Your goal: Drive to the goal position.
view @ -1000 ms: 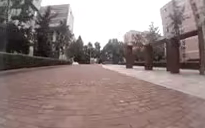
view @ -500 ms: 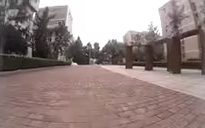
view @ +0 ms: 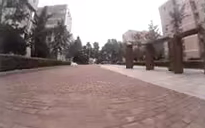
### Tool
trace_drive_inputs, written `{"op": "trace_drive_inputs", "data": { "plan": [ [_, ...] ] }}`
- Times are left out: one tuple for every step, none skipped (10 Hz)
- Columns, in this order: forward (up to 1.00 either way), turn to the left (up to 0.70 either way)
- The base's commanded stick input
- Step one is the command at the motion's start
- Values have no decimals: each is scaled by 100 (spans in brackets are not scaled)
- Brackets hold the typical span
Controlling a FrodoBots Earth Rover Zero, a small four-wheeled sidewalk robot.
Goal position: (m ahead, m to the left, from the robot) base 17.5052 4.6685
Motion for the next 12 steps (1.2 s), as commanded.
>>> {"op": "trace_drive_inputs", "data": {
  "plan": [
    [63, 0],
    [63, 0],
    [63, 0],
    [63, 0],
    [63, 0],
    [63, 0],
    [63, 0],
    [63, 0],
    [63, 0],
    [63, 0],
    [63, 0],
    [63, 0]
  ]
}}
